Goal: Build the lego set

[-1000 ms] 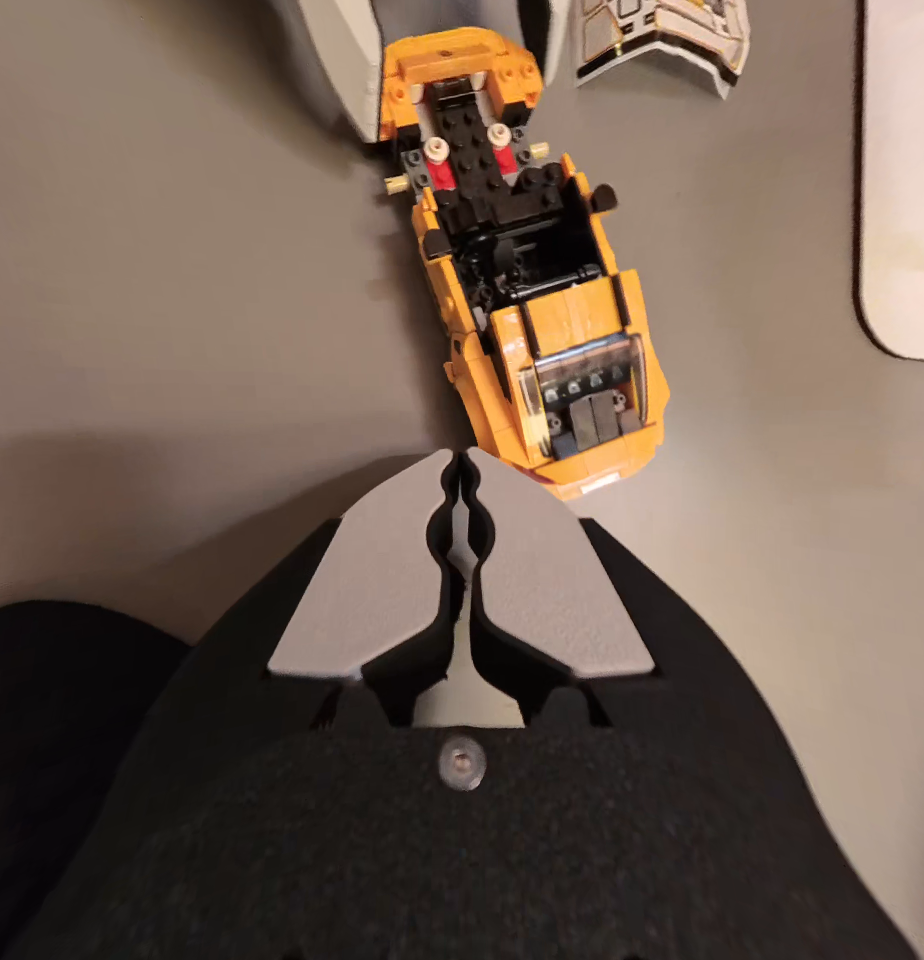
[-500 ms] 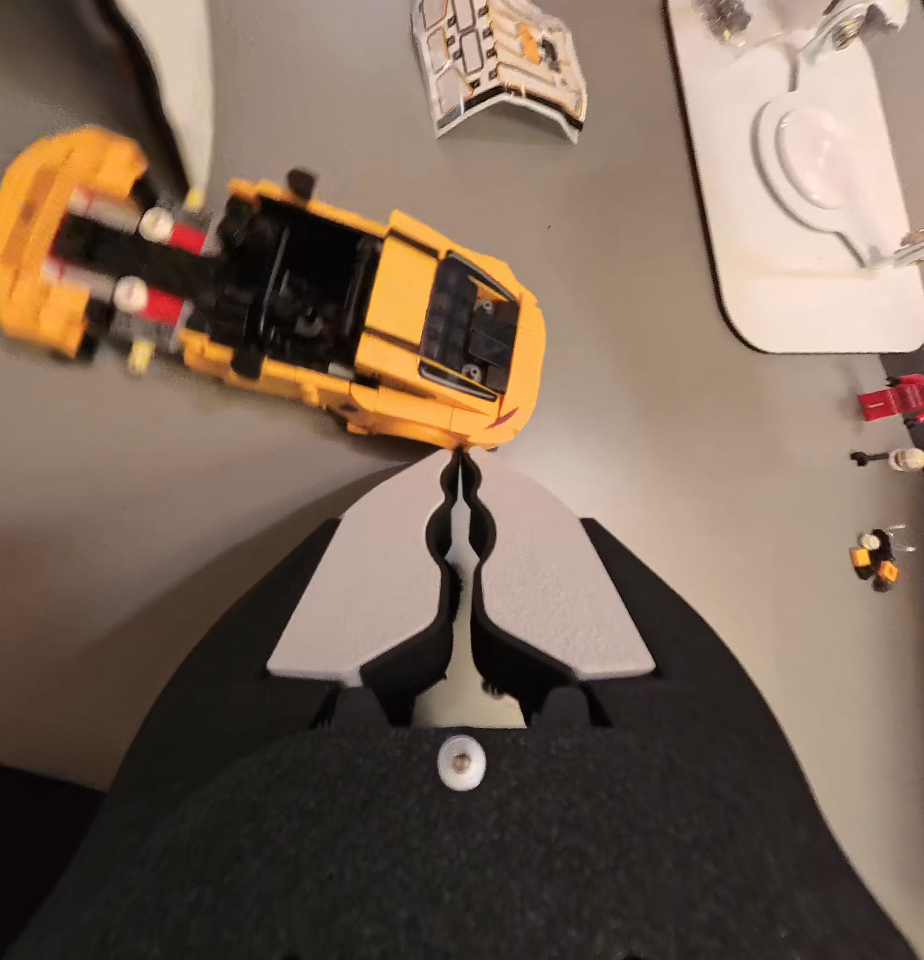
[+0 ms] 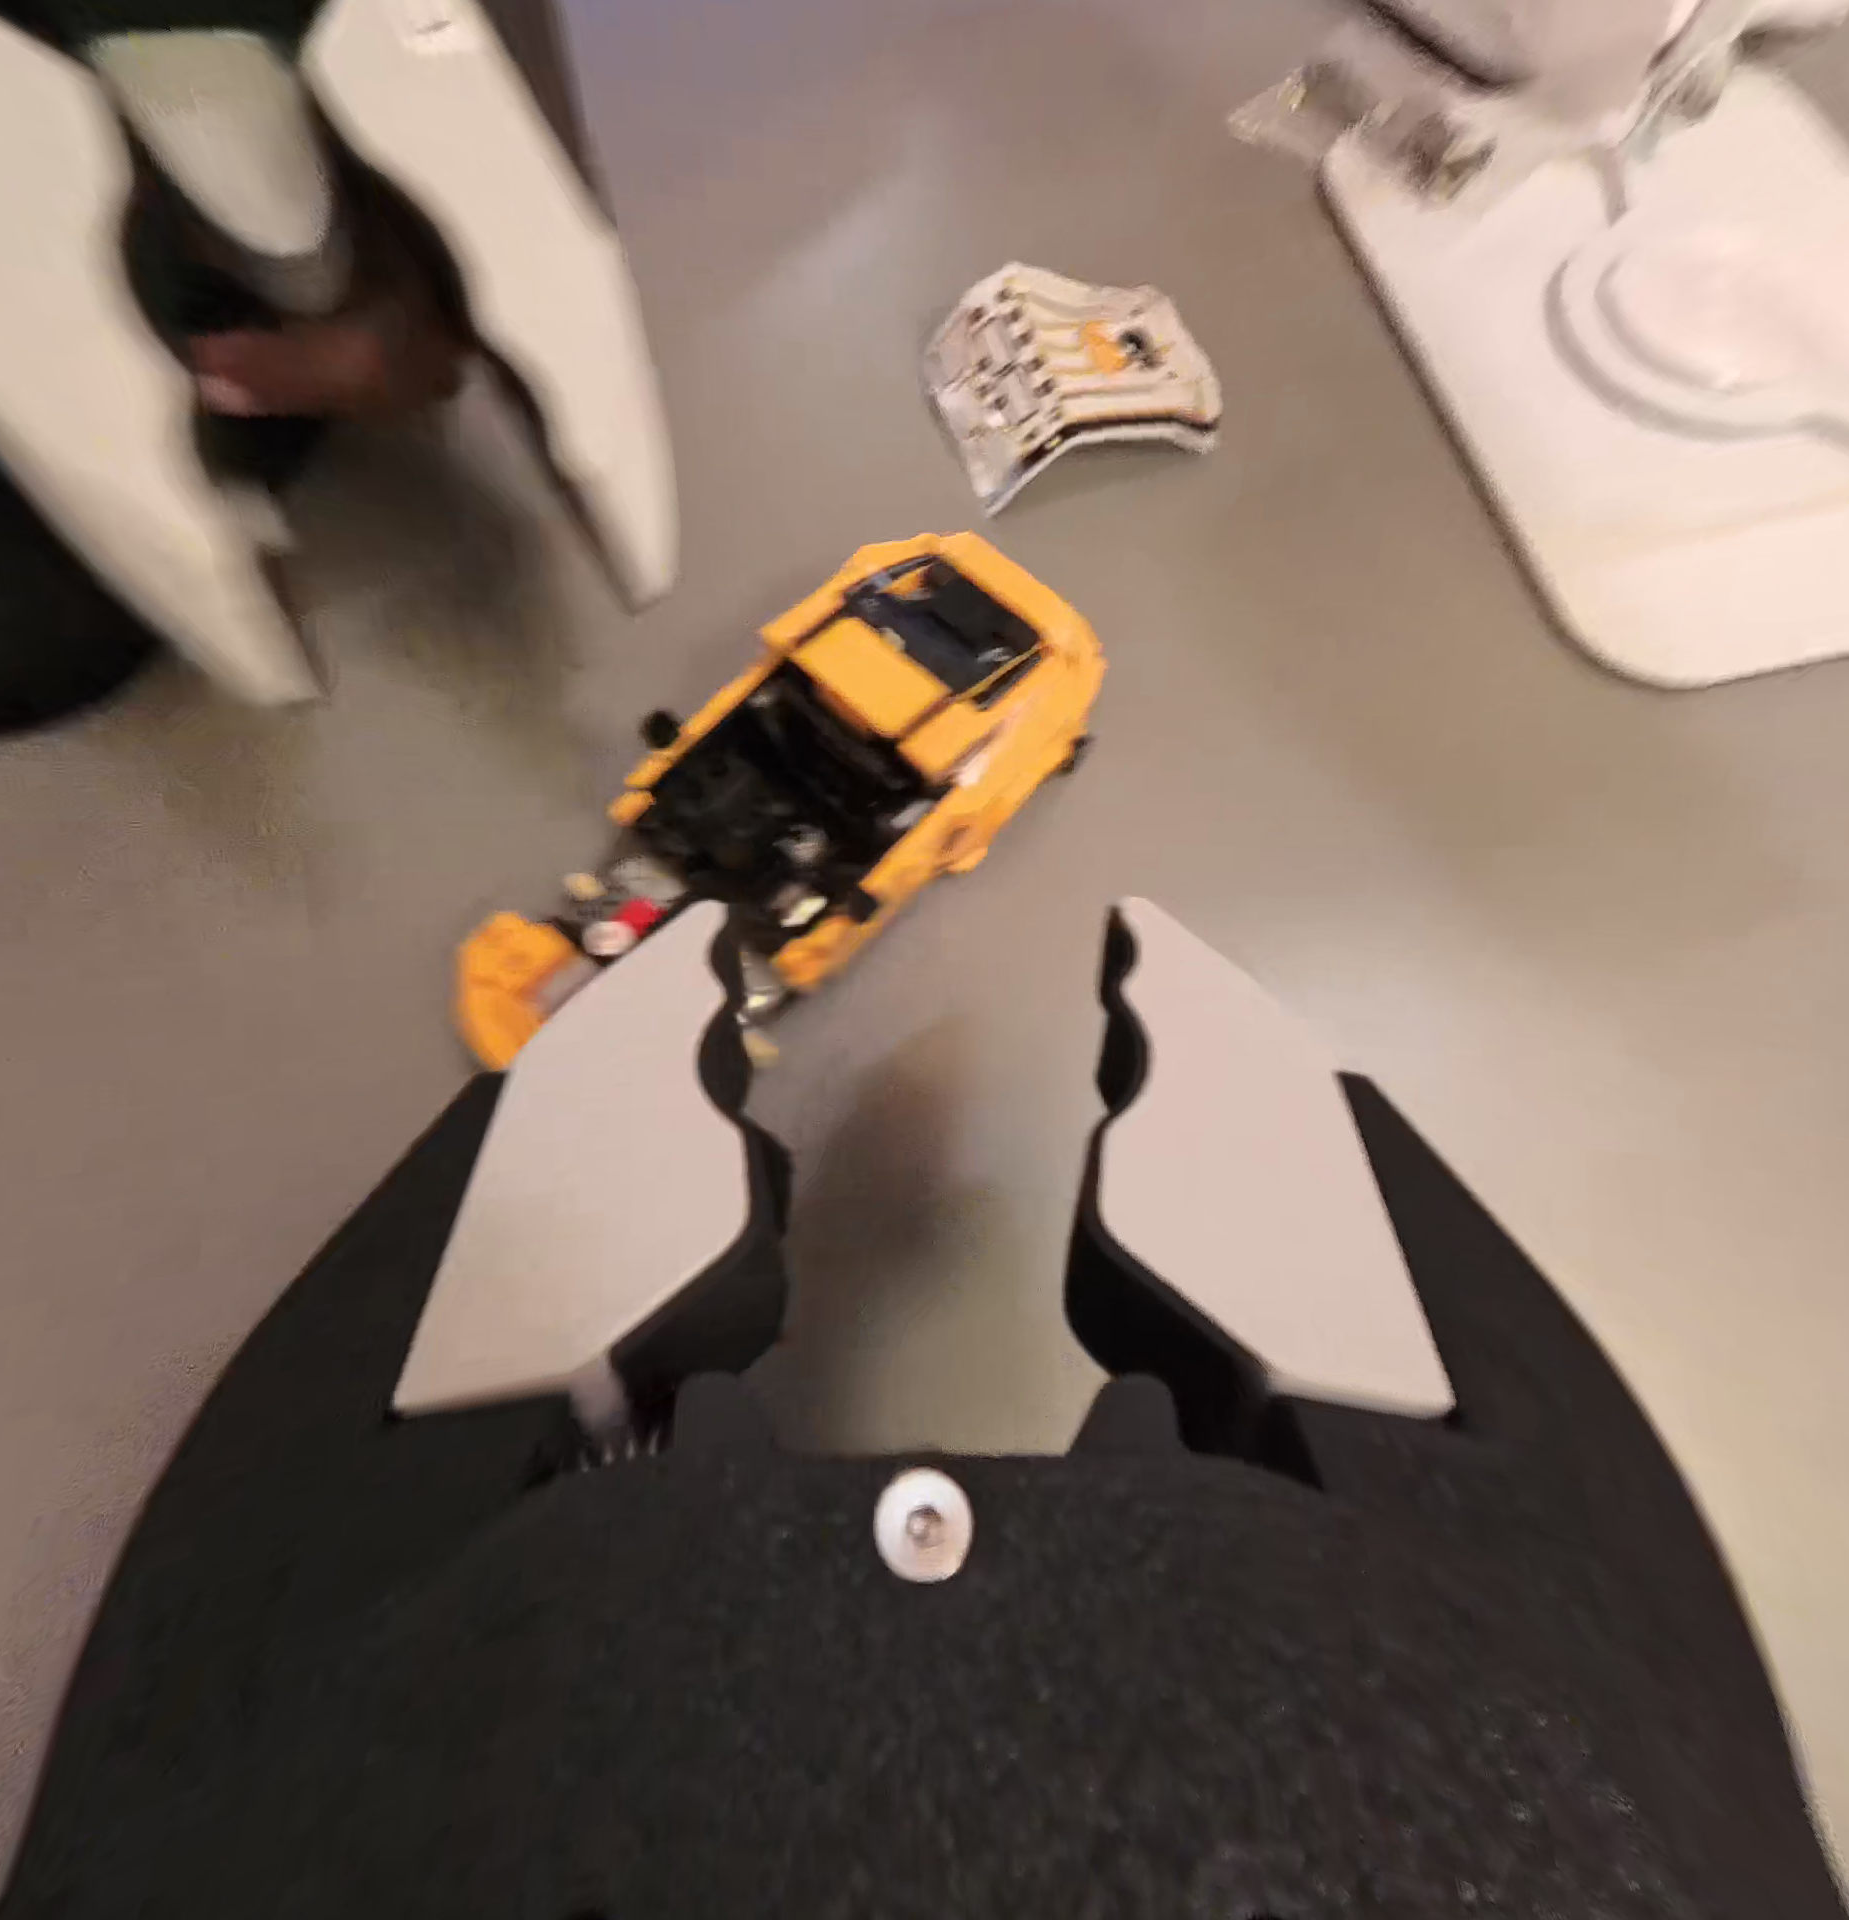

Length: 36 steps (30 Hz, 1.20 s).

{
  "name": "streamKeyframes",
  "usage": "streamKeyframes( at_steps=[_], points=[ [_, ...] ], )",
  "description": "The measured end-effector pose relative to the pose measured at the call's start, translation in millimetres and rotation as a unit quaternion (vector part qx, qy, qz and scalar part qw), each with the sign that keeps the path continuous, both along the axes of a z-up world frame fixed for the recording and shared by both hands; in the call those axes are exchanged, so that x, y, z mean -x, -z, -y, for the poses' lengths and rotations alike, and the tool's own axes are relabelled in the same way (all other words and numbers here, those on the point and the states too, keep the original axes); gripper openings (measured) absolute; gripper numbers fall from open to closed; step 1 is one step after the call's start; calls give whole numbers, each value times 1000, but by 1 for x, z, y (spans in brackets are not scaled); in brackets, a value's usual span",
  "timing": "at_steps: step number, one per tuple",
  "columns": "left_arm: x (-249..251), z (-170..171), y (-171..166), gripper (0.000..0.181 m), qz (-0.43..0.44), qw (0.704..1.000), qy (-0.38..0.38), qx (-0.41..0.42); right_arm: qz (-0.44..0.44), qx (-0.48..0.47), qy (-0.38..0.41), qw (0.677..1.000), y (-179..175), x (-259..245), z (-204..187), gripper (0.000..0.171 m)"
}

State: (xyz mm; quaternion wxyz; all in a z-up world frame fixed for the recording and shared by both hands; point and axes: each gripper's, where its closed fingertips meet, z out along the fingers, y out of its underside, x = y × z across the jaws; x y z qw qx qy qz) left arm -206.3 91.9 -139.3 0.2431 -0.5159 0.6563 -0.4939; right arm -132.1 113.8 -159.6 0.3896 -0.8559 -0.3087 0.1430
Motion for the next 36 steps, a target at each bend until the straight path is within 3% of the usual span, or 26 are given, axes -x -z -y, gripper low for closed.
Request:
streamKeyframes(
  at_steps=[3,5,8,10,11,14,20,26,30,36],
  points=[
    [-2,-40,-3,52,23,995,-90,-23,9,68,58,996,14,26,28,90],
    [-2,-58,-4,50,31,990,-137,-23,29,87,93,991,30,40,39,96],
    [-1,-66,-7,50,41,986,-161,-18,53,95,123,986,47,50,44,92],
    [0,-68,-9,49,48,984,-168,-33,74,96,124,985,51,50,42,80],
    [0,-68,-10,49,49,984,-168,-43,77,98,113,986,50,51,42,72],
    [2,-67,-7,51,40,984,-157,-76,100,96,49,989,50,53,41,72],
    [17,-50,8,61,-5,988,-65,-139,108,89,-120,983,50,56,34,71],
    [21,-60,28,77,-35,978,-63,-196,102,83,-113,985,50,57,17,71],
    [21,-69,44,74,-66,959,-74,-264,89,65,-108,988,50,59,12,71],
    [22,-73,43,61,-62,959,-85,-262,77,48,-136,987,50,58,11,71]
  ],
)
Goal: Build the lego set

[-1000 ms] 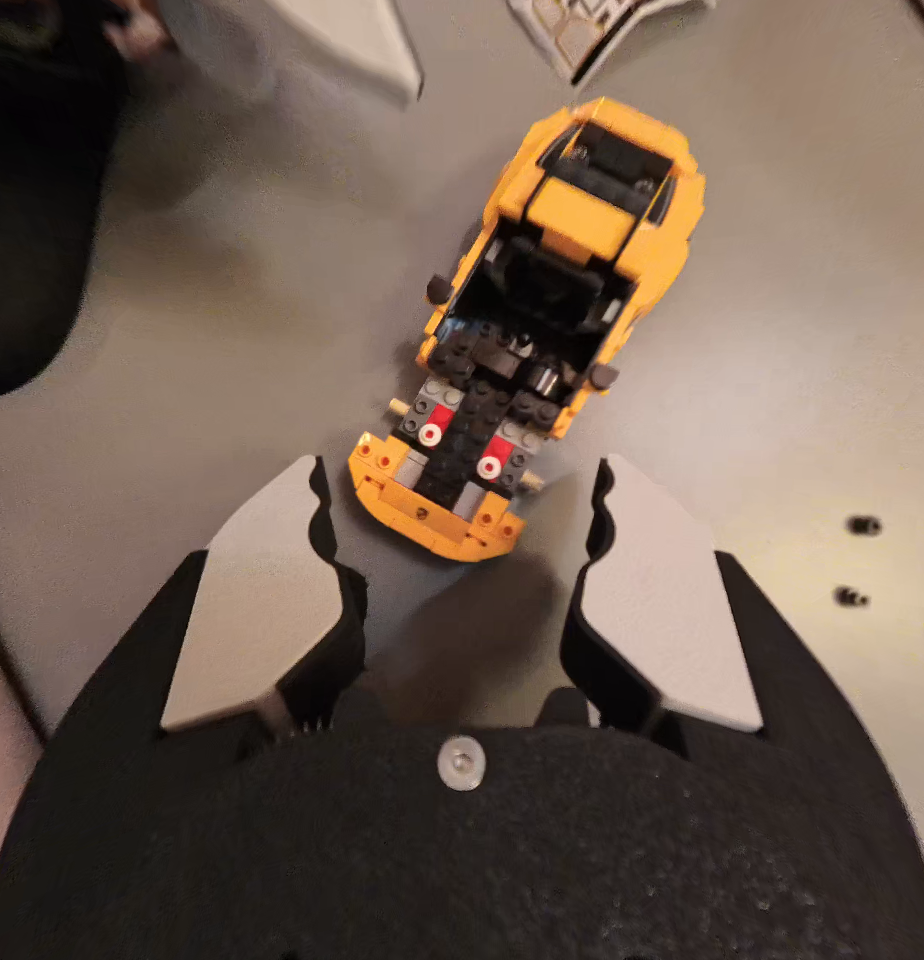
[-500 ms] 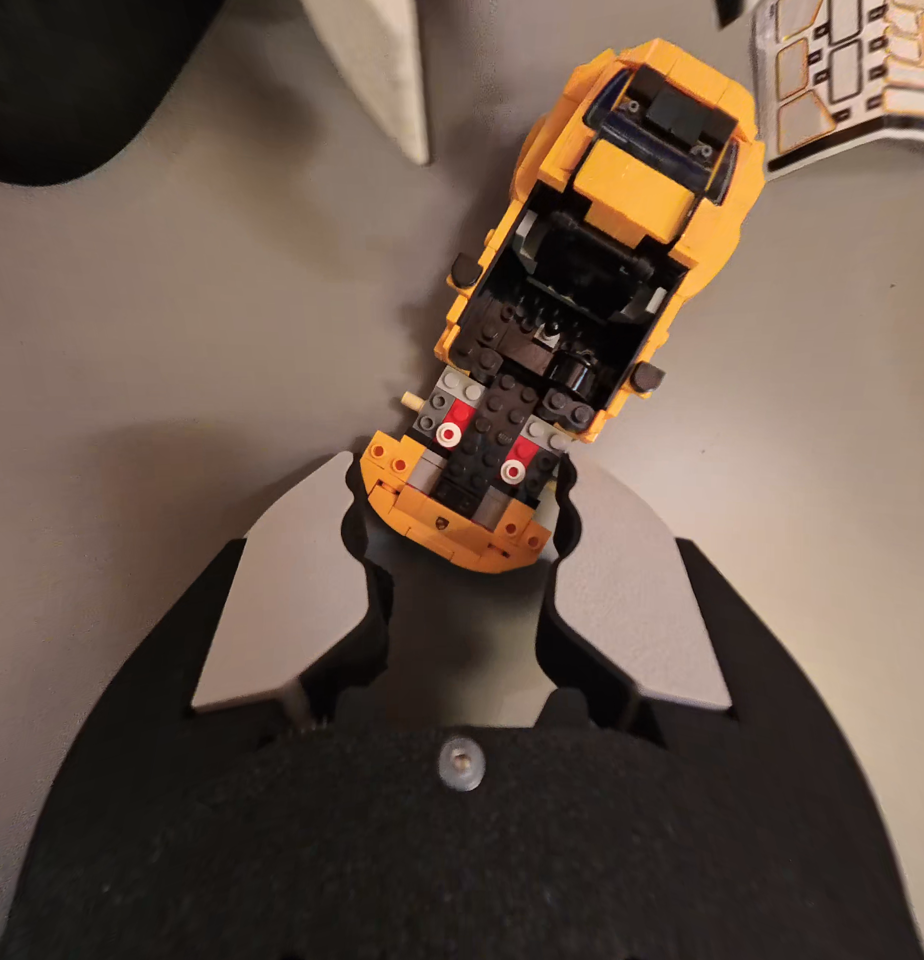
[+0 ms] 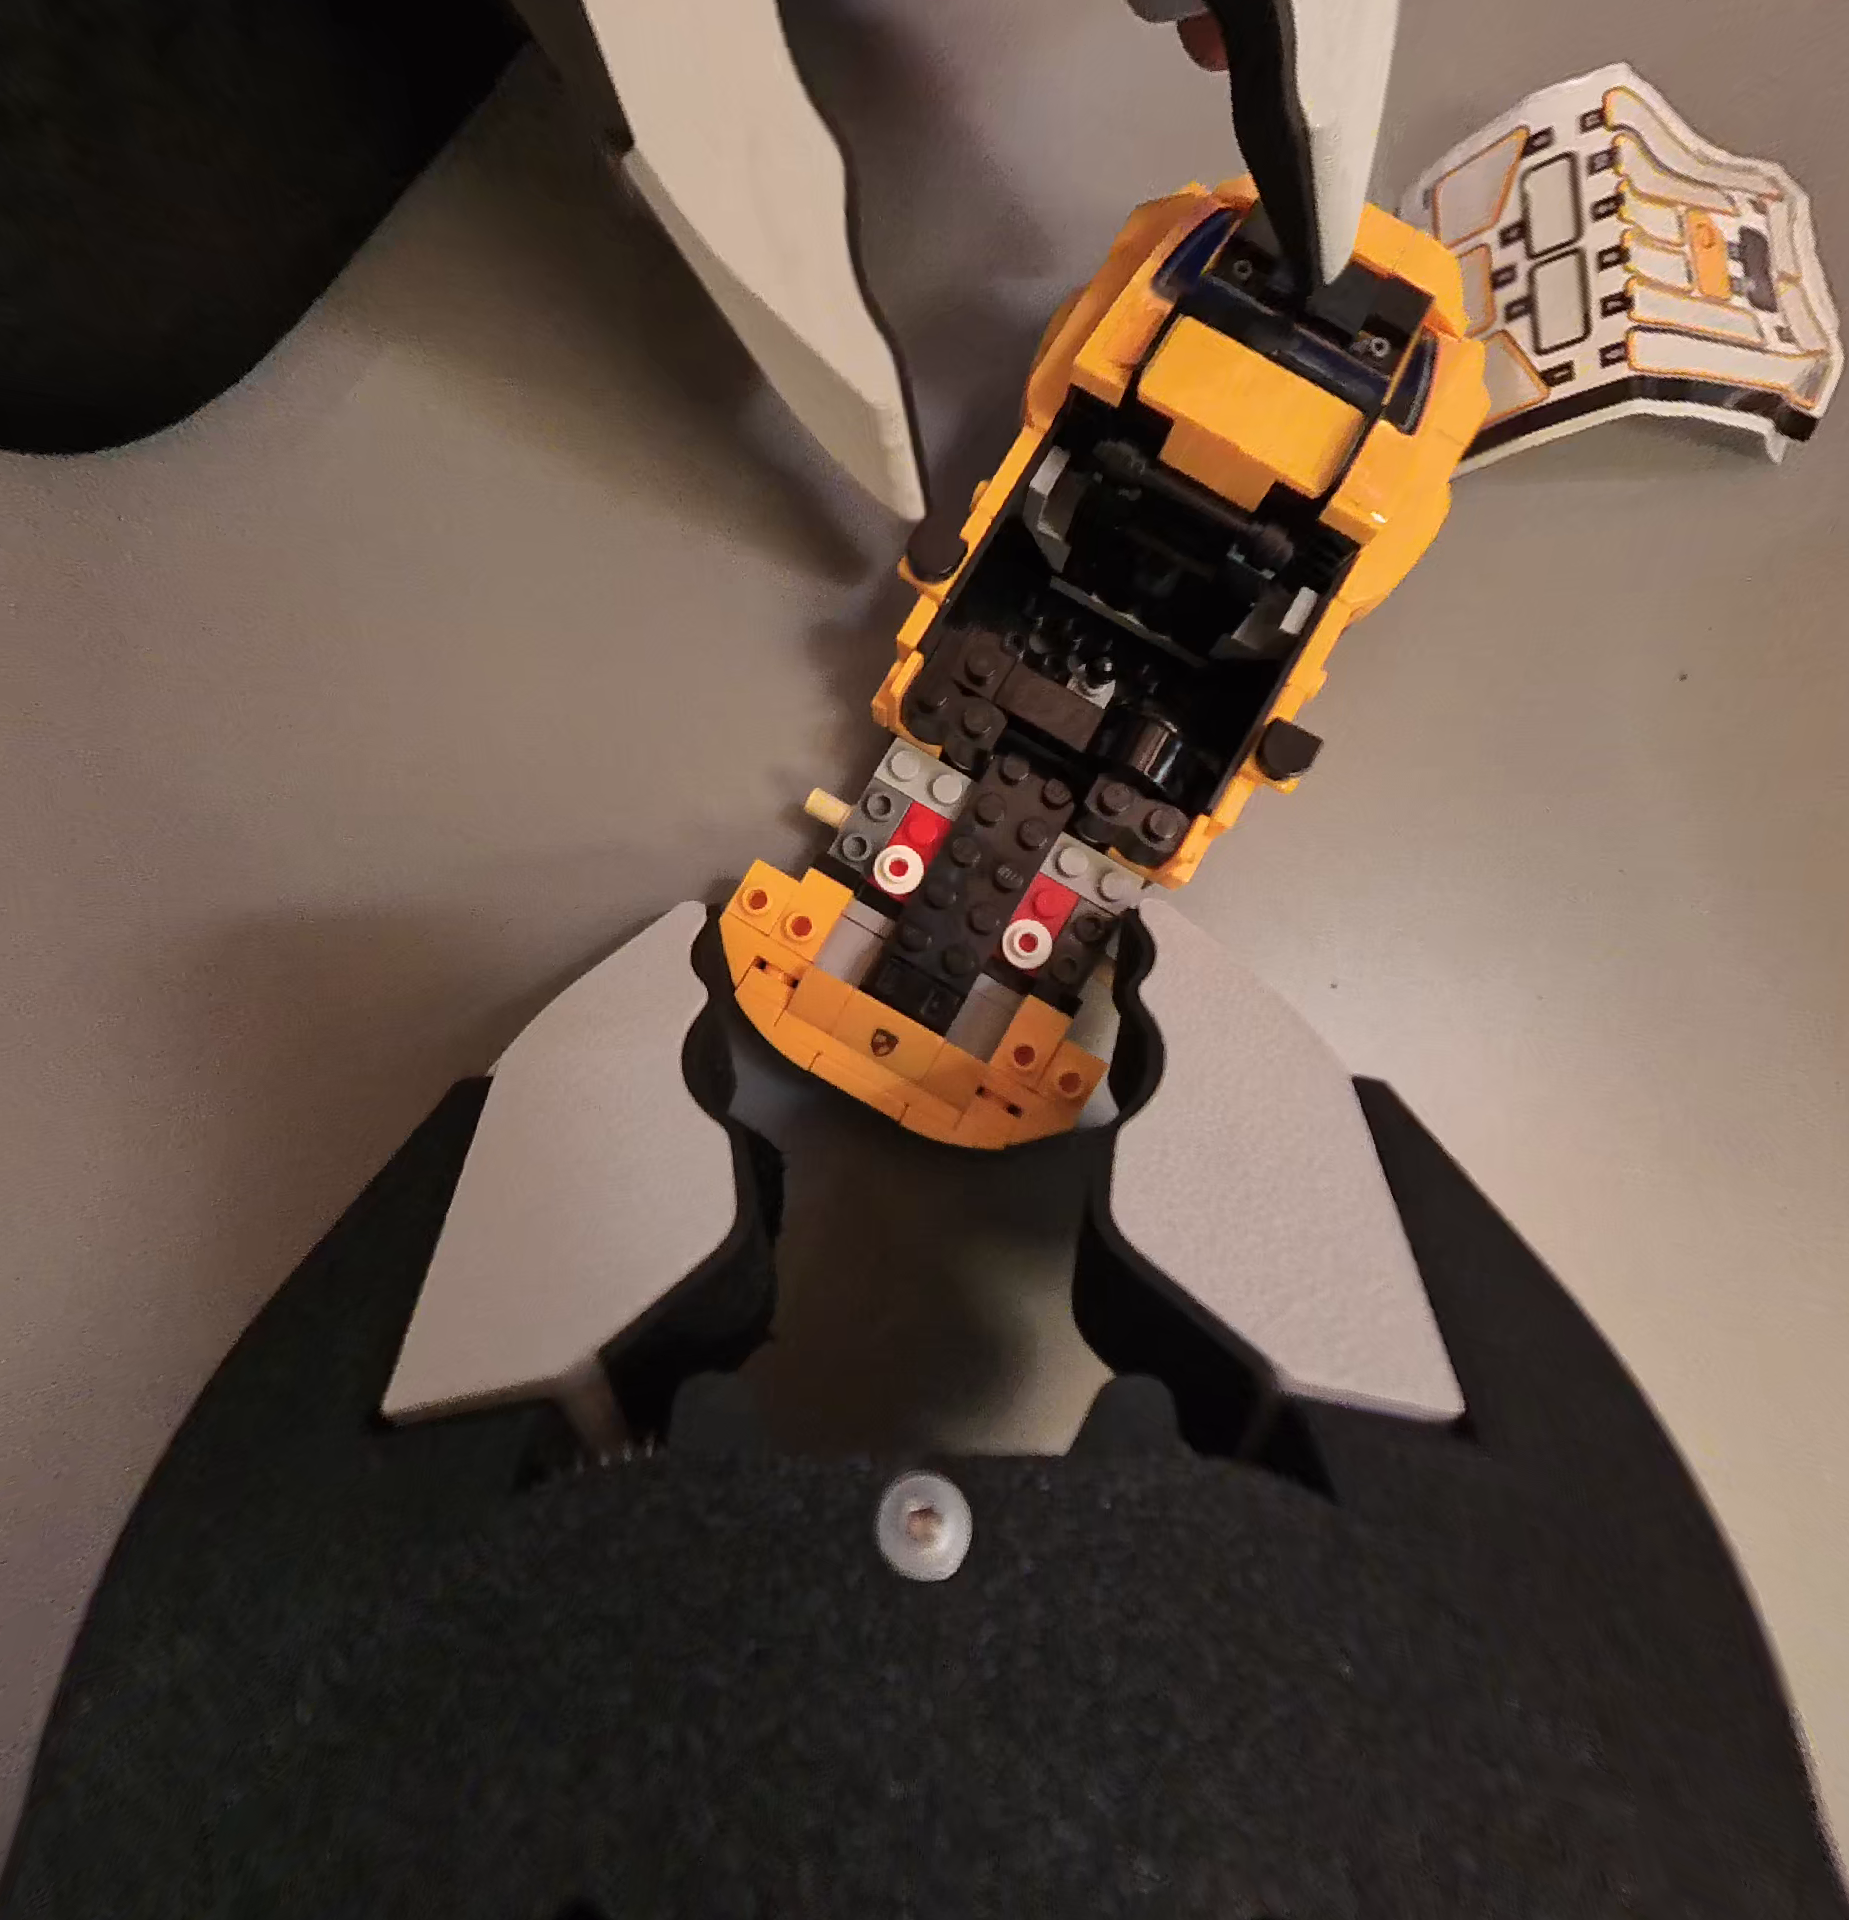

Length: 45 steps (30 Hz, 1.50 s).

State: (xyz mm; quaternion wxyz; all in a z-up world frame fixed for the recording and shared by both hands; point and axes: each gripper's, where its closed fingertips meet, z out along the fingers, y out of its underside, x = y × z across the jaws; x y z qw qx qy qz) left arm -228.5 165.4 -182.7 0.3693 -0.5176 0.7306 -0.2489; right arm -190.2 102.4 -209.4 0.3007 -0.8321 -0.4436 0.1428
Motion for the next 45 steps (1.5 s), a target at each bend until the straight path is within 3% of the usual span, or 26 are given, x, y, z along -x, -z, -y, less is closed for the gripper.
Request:
streamKeyframes(
  at_steps=[5,11,19,22,26,28,31,37,45],
  points=[
    [2,-5,-3,46,7,1000,-11,3,-2,-1,-28,1000,0,-2,0,71],
    [1,-5,-3,44,9,1000,-12,3,-8,-16,-25,1000,-2,-5,-1,70],
    [1,-5,-3,44,12,1000,-15,7,-106,-53,26,993,-44,-34,-12,71],
    [0,-5,-3,44,14,1000,-17,9,-127,-82,81,985,-63,-69,-21,65],
    [0,-6,-3,45,15,1000,-21,11,-104,-118,143,977,-78,-127,-25,34],
    [-1,-6,-3,44,17,1000,-22,12,-73,-104,157,979,-70,-154,-21,20],
    [-1,-6,-3,44,20,999,-22,15,-21,-44,152,987,-47,-179,-8,16],
    [-2,-6,-3,44,24,999,-21,20,32,19,108,993,-12,-170,12,18],
    [-2,-6,-4,44,27,999,-20,26,26,41,101,994,0,-165,9,15]
  ],
)
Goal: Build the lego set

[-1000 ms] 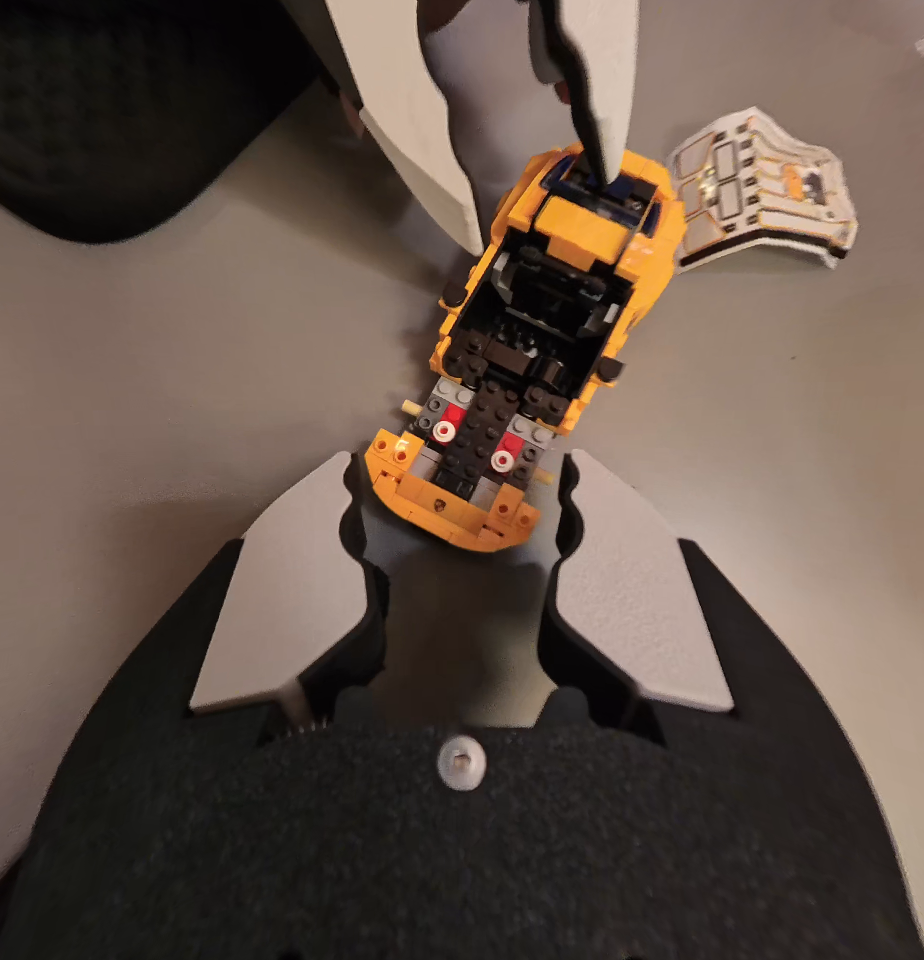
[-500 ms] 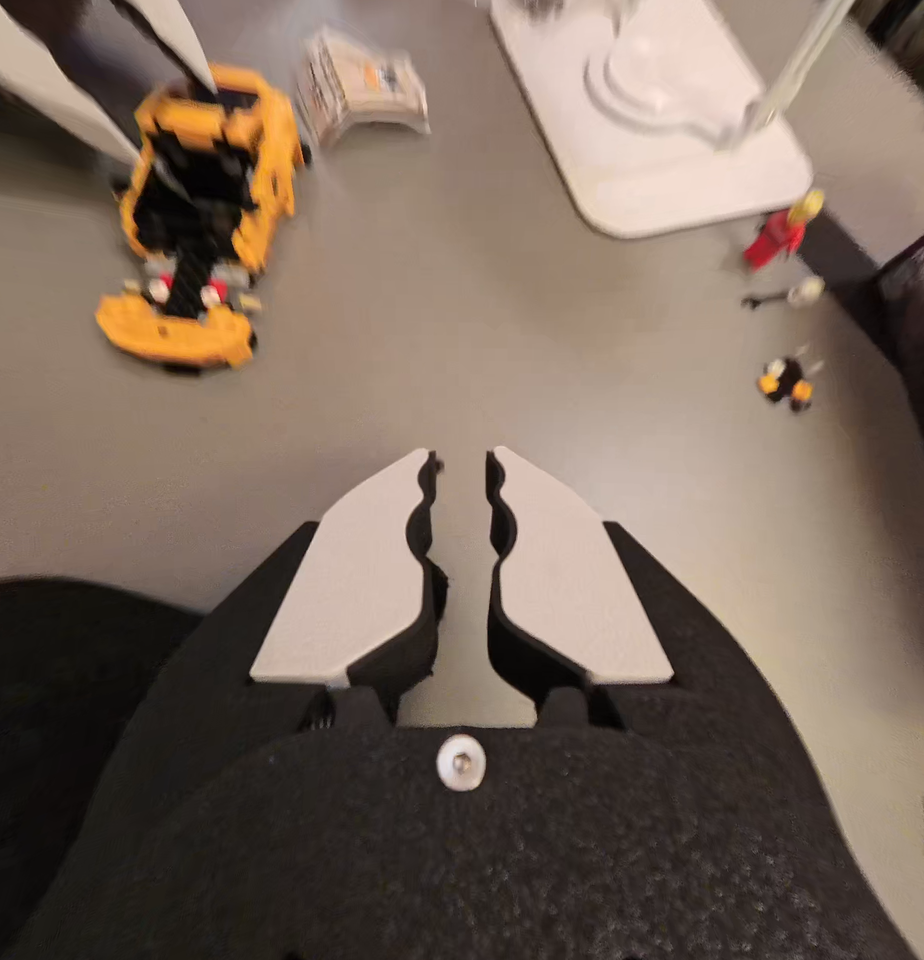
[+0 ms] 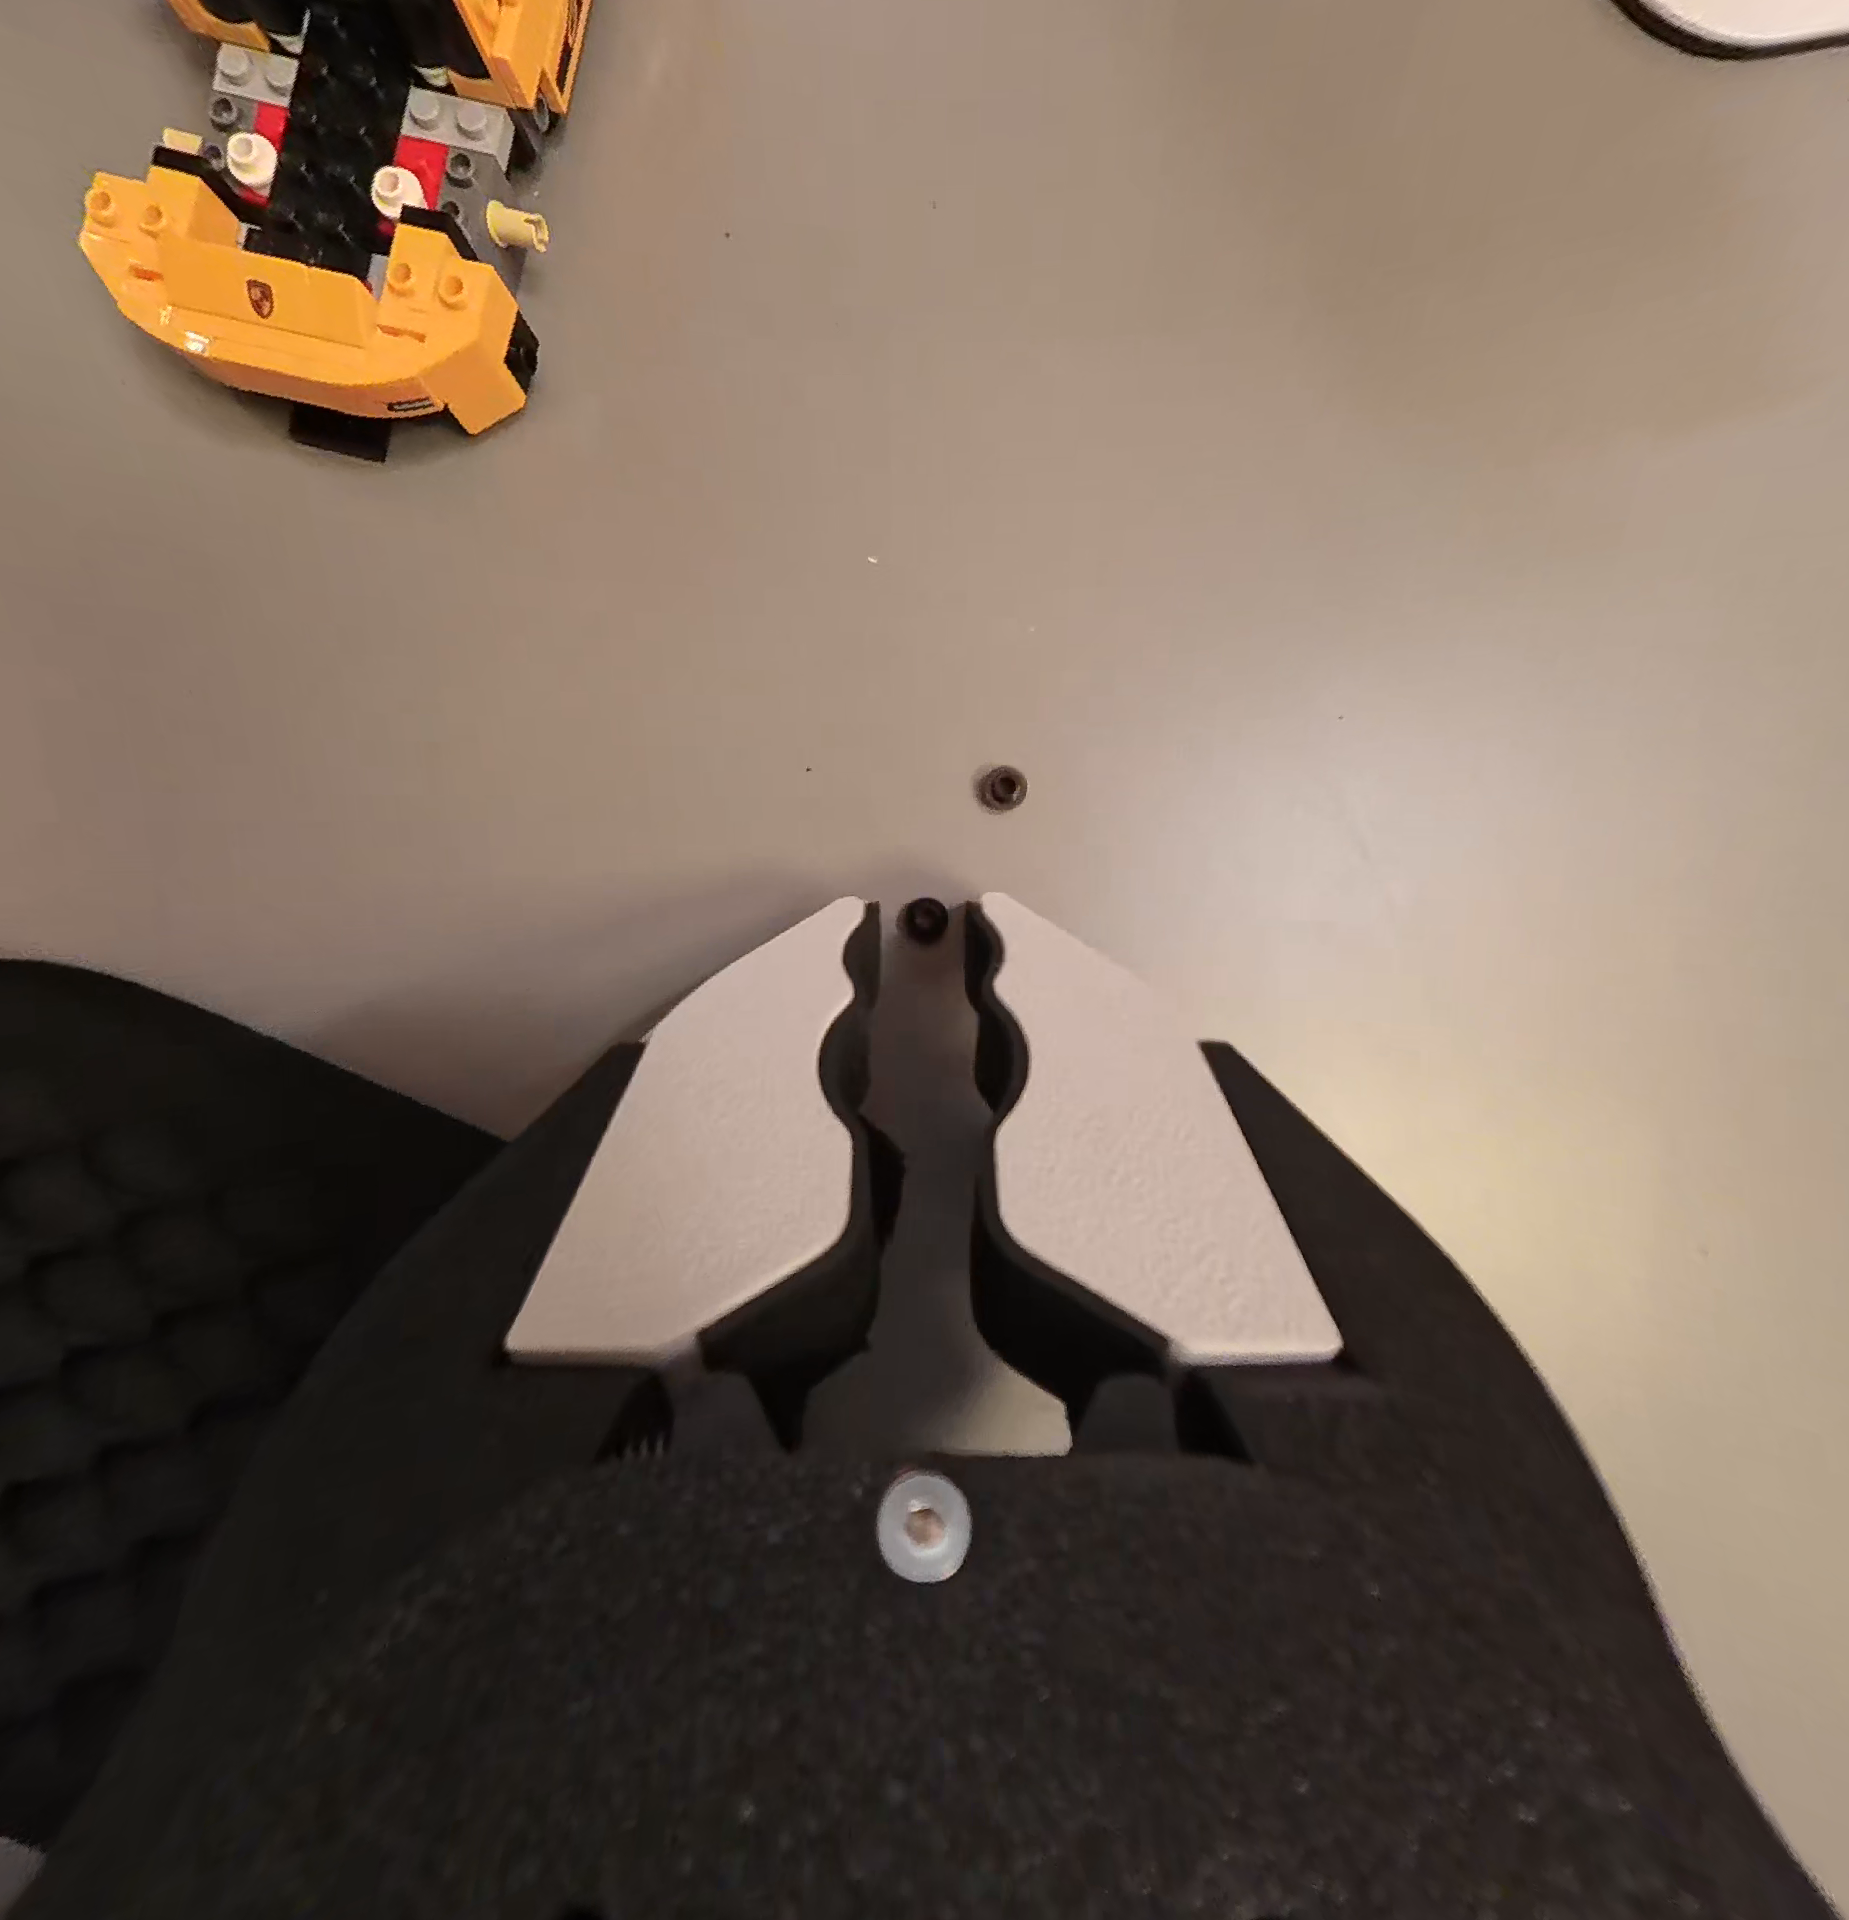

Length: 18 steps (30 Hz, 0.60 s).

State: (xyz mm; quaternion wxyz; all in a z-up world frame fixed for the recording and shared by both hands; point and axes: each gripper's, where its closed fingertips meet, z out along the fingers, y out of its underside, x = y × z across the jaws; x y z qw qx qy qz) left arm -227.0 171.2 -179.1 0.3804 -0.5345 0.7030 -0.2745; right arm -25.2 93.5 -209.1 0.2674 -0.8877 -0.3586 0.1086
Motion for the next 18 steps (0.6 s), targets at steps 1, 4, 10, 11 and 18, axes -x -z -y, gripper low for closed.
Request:
streamKeyframes(
  at_steps=[1,4,10,11,18],
  points=[
    [0,0,0,44,0,1000,0,0,1,1,-1,1000,0,0,0,13],
    [0,0,0,44,0,1000,0,2,2,5,-3,1000,0,0,0,7],
    [0,0,0,44,-3,1000,0,-3,-11,-27,-28,999,-16,25,-3,7],
    [0,0,0,44,-4,1000,0,-4,-17,-37,-41,998,-23,37,-4,7],
    [1,1,0,43,-11,1000,1,-19,-29,-80,-128,988,-48,114,-9,7]
  ],
)
